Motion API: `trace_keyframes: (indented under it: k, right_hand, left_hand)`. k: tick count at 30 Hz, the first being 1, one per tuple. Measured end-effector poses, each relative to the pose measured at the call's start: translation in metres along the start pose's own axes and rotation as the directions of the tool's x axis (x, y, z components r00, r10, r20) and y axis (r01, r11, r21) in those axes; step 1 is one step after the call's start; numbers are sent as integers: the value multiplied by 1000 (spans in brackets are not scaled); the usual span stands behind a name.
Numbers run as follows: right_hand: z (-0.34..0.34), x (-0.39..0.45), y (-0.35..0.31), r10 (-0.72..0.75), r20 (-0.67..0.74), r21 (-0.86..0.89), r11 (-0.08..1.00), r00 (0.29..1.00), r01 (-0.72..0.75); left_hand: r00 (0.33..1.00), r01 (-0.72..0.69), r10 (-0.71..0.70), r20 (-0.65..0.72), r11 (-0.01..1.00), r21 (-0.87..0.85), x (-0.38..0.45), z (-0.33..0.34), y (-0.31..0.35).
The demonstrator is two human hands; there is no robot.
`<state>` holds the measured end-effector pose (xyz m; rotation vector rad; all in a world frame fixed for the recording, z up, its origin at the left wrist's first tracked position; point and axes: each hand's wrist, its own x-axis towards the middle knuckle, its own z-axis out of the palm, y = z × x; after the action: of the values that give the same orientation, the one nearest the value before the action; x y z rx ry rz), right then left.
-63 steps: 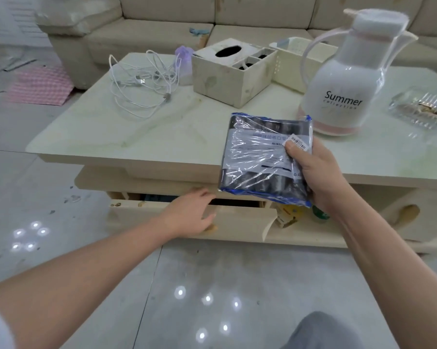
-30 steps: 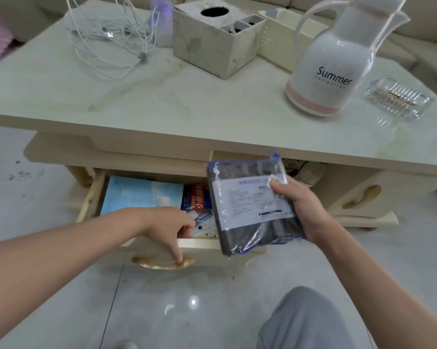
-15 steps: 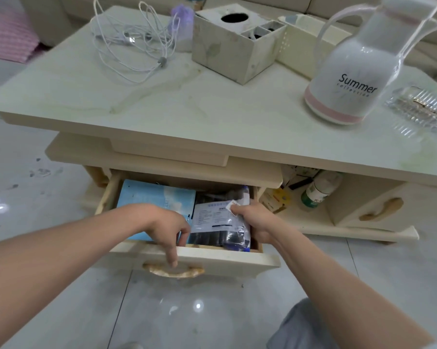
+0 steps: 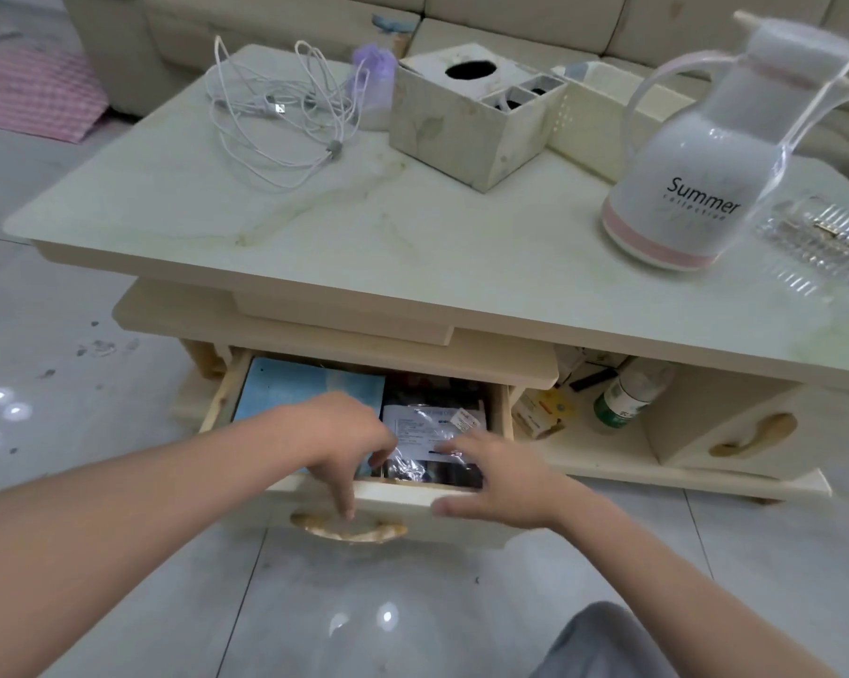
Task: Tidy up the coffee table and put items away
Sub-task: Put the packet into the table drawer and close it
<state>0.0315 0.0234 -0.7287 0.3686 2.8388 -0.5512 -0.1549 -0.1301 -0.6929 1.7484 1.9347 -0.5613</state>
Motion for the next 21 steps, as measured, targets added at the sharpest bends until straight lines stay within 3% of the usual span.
trace_keyframes:
  k: [2, 4, 6, 7, 9, 10, 11, 12, 13, 14, 15, 16, 18, 21]
  right_hand:
    - [2, -5, 5, -84, 77, -100, 991, 993, 92]
    - [3, -6, 3, -122, 5, -269, 956, 993, 119]
    - [2, -5, 0, -203, -116, -408, 902, 972, 140]
    - [2, -7, 0, -236, -183, -443, 886, 954, 134]
    - [0, -10, 2, -262, -443, -368, 925, 857, 92]
    - [1, -14, 2, -173, -611, -236, 971, 772, 31]
    - [2, -19, -2, 46, -711, 25, 999, 702, -39]
    - [0, -21, -6, 335, -662, 377, 922, 670, -88]
    - [-1, -19, -9, 593, -395, 735, 662, 702, -147]
    - [1, -13, -10, 678, -43, 915, 321, 734, -243]
    - [2, -9, -11, 637, 226, 934, 74, 737, -350]
    - [4, -5, -12, 574, 364, 906, -37, 734, -421]
    - [10, 6, -12, 543, 410, 891, -66, 733, -449]
    - [19, 23, -10, 575, 343, 920, -46, 743, -389]
  left_hand:
    - [992, 5, 10, -127, 993, 118, 0, 1, -4]
    - [972, 31, 22, -233, 975, 221, -2, 1, -5]
    - [904, 26, 114, -412, 947, 320, -6, 2, -7]
    - [822, 3, 208, -530, 929, 369, -9, 0, -7]
    - [547, 1, 320, -773, 924, 383, -16, -15, -8]
    - [437, 32, 263, -860, 951, 307, -19, -28, -10]
    - [396, 72, 157, -905, 977, 201, -21, -42, -13]
    - [422, 111, 34, -906, 990, 88, -24, -56, -15]
    - [483, 138, -77, -872, 990, -11, -25, -68, -17]
    - [557, 156, -151, -817, 985, -76, -25, -75, -18]
    - [613, 174, -183, -769, 980, -94, -25, -78, -19]
    - [632, 196, -195, -750, 977, -89, -24, -79, -18]
    - [611, 227, -212, -763, 970, -88, -20, -79, -16]
    - [586, 171, -247, -772, 969, -180, -18, -90, -17]
